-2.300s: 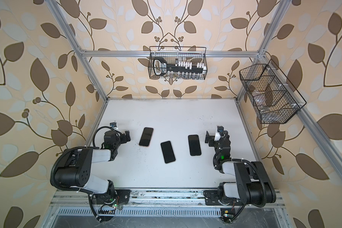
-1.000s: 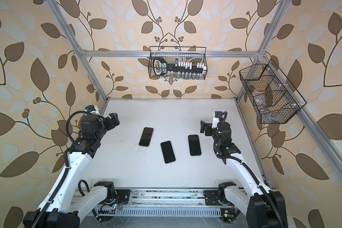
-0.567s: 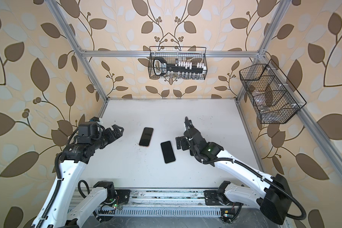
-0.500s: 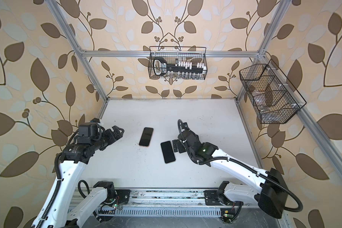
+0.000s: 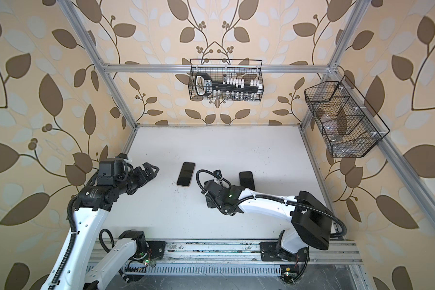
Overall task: Take the phone out of the phone case
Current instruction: 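Move the right gripper over the dark-cased phone while the left arm rises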
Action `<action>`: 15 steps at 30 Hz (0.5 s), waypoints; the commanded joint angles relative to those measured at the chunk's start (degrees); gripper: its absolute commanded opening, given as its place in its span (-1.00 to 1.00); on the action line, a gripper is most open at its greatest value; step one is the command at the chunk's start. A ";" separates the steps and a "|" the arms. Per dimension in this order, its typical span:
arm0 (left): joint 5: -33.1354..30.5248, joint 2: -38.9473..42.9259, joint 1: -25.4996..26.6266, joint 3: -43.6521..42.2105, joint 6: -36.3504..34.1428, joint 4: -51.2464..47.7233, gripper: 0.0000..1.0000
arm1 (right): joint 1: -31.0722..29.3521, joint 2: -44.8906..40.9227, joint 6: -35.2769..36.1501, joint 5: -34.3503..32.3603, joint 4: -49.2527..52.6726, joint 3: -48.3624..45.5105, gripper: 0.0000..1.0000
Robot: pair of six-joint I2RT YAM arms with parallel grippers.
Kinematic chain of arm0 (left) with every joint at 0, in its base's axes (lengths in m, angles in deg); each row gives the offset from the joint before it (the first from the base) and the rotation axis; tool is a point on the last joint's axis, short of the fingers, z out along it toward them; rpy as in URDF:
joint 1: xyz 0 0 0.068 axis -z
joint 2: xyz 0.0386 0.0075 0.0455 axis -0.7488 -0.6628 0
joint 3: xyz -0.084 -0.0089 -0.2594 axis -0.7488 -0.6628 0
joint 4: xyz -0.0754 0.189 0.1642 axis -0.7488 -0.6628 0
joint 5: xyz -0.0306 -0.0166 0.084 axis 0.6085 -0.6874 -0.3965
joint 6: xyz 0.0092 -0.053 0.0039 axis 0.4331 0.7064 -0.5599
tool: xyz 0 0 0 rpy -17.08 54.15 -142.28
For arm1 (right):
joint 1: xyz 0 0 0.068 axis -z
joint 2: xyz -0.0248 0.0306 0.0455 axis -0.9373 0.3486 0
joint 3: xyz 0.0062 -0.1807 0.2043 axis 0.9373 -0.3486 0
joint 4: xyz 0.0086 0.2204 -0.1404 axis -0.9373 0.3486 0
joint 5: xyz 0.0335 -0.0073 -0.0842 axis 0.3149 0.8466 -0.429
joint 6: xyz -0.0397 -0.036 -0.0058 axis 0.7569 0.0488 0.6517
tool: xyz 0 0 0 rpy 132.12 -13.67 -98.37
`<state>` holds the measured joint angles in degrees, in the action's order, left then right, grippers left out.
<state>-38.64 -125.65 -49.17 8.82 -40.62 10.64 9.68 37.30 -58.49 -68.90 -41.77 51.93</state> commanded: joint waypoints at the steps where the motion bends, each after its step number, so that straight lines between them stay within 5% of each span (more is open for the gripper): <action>1: 2.22 -0.14 0.44 -0.71 0.58 0.00 0.97 | 0.73 0.63 -1.12 -0.02 0.60 1.97 0.94; 15: 2.48 -0.83 0.45 -1.27 0.43 -0.18 0.97 | 15.80 -6.21 5.13 5.75 3.03 -3.57 0.94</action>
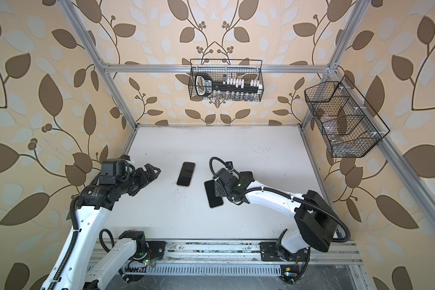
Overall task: Take the phone out of the phone case
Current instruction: 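Move the right gripper over the dark-cased phone while the left arm rises, then lower the right gripper and grip the dark-cased phone's end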
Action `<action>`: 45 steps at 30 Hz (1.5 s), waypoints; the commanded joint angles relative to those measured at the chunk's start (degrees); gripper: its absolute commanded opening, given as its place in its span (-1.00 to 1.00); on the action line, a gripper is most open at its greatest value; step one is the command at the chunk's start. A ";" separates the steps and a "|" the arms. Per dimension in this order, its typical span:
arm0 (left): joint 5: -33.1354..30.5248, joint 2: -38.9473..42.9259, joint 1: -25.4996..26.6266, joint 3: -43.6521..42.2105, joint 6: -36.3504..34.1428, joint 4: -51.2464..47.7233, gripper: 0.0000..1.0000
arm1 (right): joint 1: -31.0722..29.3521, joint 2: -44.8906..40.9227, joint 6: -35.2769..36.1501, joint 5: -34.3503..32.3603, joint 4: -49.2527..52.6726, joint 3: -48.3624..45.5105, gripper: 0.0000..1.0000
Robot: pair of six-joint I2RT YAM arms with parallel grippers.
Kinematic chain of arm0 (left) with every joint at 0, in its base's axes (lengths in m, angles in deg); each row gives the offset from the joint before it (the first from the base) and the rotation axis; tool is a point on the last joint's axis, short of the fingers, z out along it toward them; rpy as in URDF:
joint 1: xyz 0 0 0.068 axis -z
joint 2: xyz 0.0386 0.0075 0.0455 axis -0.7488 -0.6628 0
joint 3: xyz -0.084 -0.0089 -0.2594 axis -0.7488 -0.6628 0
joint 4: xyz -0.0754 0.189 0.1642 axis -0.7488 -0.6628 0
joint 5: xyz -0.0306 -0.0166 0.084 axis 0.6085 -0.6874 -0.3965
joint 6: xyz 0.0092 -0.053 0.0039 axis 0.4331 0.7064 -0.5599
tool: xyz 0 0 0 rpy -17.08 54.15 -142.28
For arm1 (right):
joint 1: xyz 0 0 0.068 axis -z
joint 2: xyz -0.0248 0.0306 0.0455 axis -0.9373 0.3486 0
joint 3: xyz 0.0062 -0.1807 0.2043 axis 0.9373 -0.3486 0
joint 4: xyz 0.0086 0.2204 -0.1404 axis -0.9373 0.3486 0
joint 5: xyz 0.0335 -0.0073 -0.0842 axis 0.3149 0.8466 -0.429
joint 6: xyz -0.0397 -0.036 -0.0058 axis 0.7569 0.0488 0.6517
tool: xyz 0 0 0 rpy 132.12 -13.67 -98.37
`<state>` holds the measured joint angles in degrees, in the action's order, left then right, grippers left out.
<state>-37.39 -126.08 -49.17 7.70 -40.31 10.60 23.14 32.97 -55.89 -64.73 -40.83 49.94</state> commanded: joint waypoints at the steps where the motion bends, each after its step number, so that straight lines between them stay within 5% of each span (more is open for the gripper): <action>1: 1.24 -0.35 0.43 -0.19 0.14 -0.12 0.97 | 3.63 -2.14 3.04 1.86 2.11 -1.94 0.94; 12: 1.76 -1.21 0.43 -0.41 0.45 0.72 0.97 | 15.75 0.92 9.46 6.68 0.29 -4.78 0.95; 32: 2.55 -2.38 0.43 -0.93 0.62 2.15 0.97 | 18.85 11.21 12.24 7.70 -2.02 -5.09 0.90; 45: 3.43 -2.27 0.44 -1.11 1.34 2.68 0.97 | 19.69 12.16 13.70 10.27 -0.16 -4.44 0.68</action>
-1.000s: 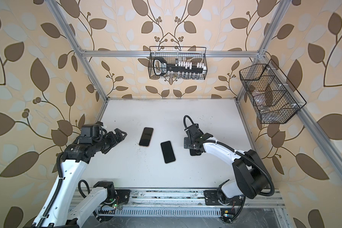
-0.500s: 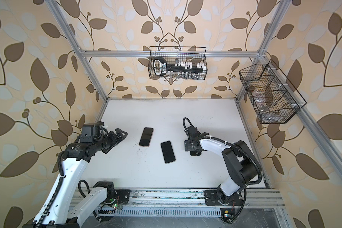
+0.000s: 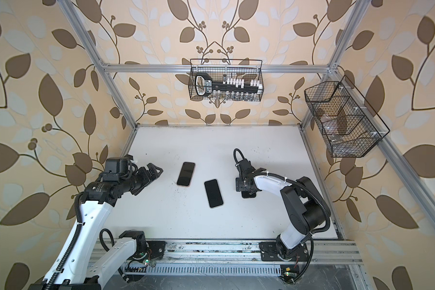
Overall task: Take the phone out of the phone case
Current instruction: 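Lower the right gripper and grip the dark-cased phone's end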
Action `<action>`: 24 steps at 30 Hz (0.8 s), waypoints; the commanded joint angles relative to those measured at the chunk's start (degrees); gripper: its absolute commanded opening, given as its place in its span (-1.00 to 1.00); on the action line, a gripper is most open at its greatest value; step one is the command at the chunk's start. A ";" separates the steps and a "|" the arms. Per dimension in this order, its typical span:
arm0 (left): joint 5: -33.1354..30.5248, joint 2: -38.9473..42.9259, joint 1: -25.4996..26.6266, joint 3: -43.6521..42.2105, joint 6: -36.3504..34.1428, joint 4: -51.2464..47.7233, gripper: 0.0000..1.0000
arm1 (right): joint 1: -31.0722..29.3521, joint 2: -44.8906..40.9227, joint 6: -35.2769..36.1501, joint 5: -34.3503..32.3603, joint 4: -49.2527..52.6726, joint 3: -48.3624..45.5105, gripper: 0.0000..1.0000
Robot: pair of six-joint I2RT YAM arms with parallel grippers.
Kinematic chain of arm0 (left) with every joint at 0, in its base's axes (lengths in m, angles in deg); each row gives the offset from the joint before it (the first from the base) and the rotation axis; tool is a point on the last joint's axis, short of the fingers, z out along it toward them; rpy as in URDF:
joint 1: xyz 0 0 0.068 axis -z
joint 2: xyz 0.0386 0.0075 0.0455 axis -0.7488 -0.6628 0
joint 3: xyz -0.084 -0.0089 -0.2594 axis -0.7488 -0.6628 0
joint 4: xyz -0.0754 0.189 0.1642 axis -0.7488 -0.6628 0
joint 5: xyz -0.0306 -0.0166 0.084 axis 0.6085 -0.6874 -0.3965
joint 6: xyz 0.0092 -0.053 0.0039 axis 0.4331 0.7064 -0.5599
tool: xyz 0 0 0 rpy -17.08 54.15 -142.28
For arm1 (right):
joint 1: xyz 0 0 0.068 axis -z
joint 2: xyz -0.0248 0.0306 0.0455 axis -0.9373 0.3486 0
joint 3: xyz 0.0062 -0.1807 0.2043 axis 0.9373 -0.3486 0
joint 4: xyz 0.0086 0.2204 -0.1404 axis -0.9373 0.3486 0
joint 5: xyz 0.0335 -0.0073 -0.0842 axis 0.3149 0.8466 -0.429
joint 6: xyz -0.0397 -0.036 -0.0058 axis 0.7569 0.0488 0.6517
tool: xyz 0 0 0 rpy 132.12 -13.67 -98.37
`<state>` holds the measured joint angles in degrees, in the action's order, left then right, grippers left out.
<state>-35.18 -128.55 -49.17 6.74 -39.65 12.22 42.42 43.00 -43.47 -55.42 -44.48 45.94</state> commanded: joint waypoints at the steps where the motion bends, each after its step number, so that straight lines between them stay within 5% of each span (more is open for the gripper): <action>1: 1.31 0.21 0.43 -0.23 0.75 1.06 0.97 | 0.38 2.28 1.54 1.32 3.76 -0.32 0.68; 24: 2.59 0.37 0.43 -1.29 1.87 1.24 0.97 | 0.33 0.29 3.98 5.49 2.71 -0.92 0.24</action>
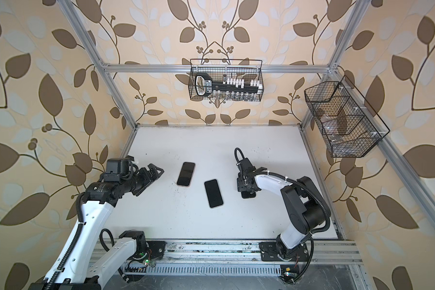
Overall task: Take the phone out of the phone case
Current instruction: 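Lower the right gripper and grip the dark-cased phone's end, then lift the dark-cased phone with the right gripper toward the left gripper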
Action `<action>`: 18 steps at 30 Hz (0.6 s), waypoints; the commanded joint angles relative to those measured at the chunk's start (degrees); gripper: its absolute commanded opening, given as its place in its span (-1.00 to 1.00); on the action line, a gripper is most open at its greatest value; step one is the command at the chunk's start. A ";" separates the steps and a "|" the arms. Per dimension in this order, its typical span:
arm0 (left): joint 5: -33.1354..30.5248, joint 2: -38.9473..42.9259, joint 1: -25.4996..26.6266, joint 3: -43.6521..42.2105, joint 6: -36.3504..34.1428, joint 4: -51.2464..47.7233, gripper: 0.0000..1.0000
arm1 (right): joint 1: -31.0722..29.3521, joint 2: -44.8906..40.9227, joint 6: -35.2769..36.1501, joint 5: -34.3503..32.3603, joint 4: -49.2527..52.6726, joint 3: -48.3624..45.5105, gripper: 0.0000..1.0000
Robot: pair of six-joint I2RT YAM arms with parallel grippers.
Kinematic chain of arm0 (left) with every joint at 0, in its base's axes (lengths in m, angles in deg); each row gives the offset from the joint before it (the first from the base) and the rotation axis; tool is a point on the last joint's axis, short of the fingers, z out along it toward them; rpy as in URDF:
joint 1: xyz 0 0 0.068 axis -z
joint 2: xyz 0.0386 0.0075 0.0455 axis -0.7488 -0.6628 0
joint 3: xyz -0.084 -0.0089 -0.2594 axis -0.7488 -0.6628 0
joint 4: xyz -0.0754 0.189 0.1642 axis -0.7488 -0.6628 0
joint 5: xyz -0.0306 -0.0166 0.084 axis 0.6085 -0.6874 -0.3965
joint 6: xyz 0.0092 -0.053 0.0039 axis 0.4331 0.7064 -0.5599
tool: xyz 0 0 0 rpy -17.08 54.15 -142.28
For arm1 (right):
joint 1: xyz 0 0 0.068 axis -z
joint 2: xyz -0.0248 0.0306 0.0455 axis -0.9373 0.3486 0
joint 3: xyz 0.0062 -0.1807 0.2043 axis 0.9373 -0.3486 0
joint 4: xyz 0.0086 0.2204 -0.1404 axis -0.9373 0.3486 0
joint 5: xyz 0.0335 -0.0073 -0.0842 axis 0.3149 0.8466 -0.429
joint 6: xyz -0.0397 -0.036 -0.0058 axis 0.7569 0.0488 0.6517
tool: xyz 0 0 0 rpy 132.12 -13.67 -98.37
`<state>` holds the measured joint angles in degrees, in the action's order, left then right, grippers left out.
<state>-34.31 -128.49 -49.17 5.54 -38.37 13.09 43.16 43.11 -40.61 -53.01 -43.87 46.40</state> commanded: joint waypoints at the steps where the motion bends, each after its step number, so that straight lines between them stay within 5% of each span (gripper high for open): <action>1: 1.92 0.28 0.43 0.00 0.57 0.35 0.97 | -0.51 -0.04 1.11 3.28 1.98 -1.27 0.24; 18: 13.21 -0.38 0.56 -4.86 4.41 10.11 0.95 | -2.86 -4.26 0.45 5.56 1.96 1.27 0.21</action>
<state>-25.87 -128.62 -49.15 1.56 -35.50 18.71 41.02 40.55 -40.26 -48.49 -42.45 46.40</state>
